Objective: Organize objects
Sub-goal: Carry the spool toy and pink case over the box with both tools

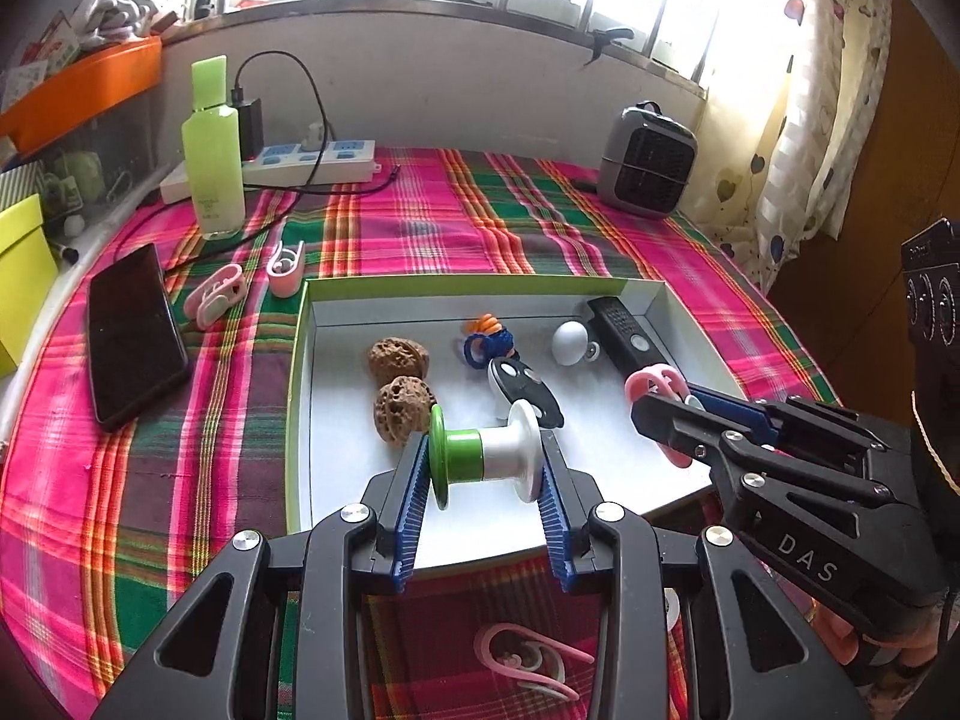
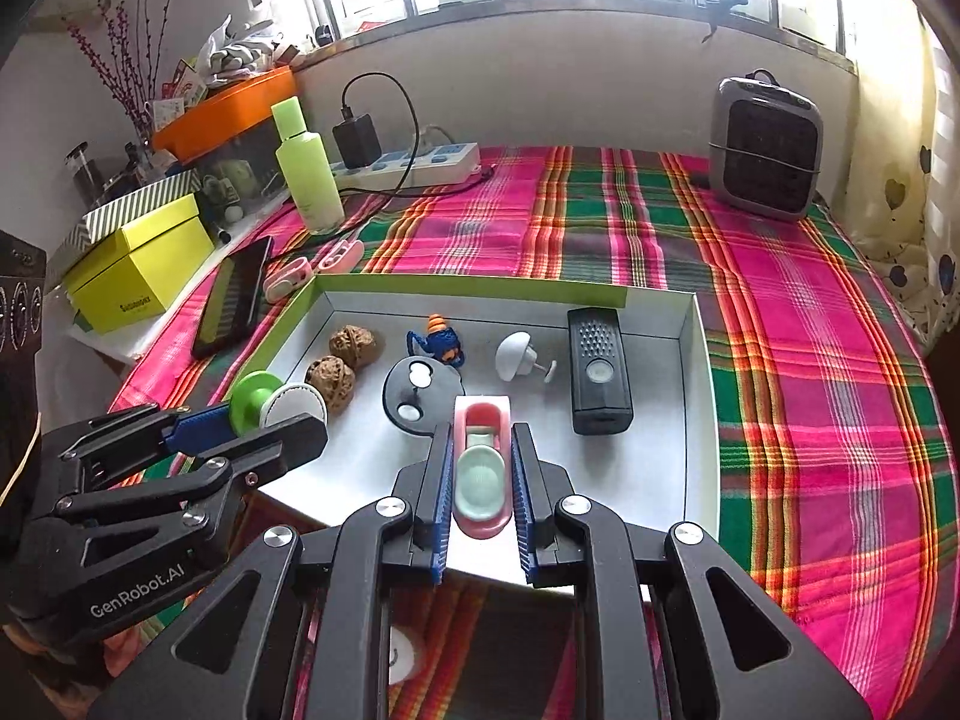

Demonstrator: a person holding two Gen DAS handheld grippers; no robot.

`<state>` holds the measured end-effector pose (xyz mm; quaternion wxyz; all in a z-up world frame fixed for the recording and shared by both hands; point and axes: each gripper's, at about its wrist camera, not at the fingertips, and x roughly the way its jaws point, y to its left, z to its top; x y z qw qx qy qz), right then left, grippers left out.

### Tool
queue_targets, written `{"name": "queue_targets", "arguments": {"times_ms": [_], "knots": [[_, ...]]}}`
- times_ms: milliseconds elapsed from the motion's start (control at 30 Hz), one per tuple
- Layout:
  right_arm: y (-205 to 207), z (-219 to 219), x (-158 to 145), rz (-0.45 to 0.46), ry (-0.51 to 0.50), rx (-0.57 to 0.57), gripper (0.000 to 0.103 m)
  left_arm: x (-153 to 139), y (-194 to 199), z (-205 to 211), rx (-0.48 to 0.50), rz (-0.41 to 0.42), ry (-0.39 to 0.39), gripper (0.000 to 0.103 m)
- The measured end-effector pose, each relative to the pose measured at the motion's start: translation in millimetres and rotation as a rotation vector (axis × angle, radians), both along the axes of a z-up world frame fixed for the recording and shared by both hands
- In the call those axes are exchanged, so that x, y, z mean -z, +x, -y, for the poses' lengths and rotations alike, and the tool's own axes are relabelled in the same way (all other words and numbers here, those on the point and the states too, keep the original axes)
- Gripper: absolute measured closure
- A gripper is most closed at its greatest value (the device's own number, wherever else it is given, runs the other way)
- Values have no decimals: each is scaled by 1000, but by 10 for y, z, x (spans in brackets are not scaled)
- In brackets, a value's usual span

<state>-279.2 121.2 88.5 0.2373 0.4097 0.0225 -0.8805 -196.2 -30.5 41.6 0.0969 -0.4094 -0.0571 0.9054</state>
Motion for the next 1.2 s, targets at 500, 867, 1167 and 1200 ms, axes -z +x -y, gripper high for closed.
{"name": "queue_targets", "arguments": {"times_ms": [500,867,1167,1200], "knots": [[-316,55,217,70,19,4,84,191,-206,-31,-4,44,-12,70],[-379,104,279,76,41,3,84,250,-285,-88,3,58,-33,70],[-396,148,289,66,45,-3,84,277,-300,-97,2,61,-48,70],[-390,155,290,65,46,-6,84,277,-302,-98,2,60,-50,70]]}}
